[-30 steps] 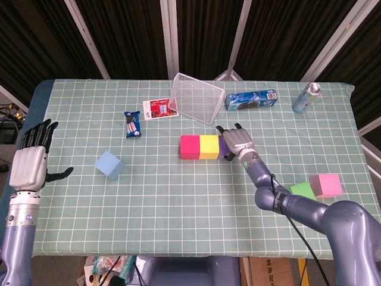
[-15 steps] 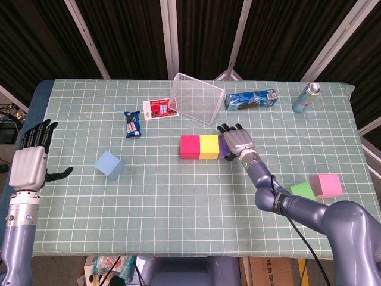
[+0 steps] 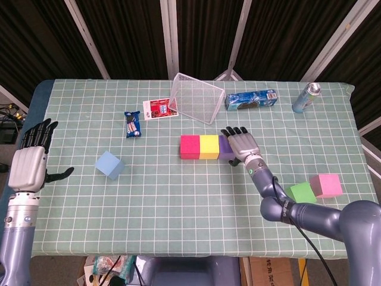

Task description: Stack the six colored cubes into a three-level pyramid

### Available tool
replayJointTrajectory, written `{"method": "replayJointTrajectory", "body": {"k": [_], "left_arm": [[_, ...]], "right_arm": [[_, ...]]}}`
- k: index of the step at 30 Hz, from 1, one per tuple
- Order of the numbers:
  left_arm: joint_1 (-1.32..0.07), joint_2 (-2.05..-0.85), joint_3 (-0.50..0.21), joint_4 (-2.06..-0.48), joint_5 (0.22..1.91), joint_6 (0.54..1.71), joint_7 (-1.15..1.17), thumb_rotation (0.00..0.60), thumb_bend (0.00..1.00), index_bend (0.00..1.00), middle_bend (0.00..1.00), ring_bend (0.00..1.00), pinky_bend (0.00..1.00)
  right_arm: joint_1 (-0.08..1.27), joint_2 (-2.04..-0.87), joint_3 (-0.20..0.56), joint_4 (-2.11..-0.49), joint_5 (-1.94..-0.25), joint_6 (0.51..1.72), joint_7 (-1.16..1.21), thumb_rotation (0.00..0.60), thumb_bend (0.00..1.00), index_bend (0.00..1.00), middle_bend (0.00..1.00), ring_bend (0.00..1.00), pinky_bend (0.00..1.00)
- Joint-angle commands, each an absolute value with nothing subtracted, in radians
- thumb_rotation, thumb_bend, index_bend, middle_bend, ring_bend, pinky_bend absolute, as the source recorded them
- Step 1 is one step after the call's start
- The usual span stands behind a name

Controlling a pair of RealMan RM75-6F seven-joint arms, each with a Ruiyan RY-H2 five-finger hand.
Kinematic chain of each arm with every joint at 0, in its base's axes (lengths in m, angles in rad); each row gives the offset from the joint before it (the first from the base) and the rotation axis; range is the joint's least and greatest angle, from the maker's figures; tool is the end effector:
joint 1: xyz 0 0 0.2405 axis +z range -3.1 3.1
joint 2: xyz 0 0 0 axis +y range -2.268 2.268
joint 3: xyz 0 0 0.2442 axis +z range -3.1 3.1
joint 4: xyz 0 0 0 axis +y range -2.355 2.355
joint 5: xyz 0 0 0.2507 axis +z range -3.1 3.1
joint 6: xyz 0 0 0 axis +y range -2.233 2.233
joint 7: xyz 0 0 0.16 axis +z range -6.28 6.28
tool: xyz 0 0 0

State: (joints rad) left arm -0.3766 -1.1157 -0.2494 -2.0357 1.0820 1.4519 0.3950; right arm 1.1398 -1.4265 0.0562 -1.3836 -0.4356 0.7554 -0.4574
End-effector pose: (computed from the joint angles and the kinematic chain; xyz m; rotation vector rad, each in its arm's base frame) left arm -0.1784 0.2896 0.1162 -1.2680 -0.9412 -1.0210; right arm -0.1305 -0.4405 -0.0361 1.8159 -1.0788 0.5851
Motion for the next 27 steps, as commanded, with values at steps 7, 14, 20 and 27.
{"method": "replayJointTrajectory", "body": {"k": [7,14,20,27], "left_arm": [[-0.367,-1.103,-0.247,-2.059,1.109,1.465,0.385,0.600,0.11,0.00,0.00,0.00,0.00],[-0.365,-1.099,-0.242,-2.068,1.119,1.463,0.383,0.600,0.11,0.00,0.00,0.00,0.00],[-0.363,-1.095,-0.243,-2.081,1.133,1.469,0.381,0.600,0.11,0.00,0.00,0.00,0.00],[-0.360,-1.092,-0.237,-2.091,1.145,1.471,0.382,0.600,0.11,0.00,0.00,0.00,0.00]], "right_arm": [[1.070,-1.338,0.066,-1.501,-0.434,0.910,-0.459,0.600,0.29,0.00,0.00,0.00,0.00],[1.022,-1.280,0.041,-1.593,-0.415,0.952,-0.476,0.600,0.29,0.00,0.00,0.00,0.00],[0.993,-1.266,0.010,-1.639,-0.408,0.964,-0.502,0.600,0.29,0.00,0.00,0.00,0.00],[0.978,-1.269,-0.005,-1.660,-0.406,0.961,-0.531,0.600,0.29,0.00,0.00,0.00,0.00]]}}
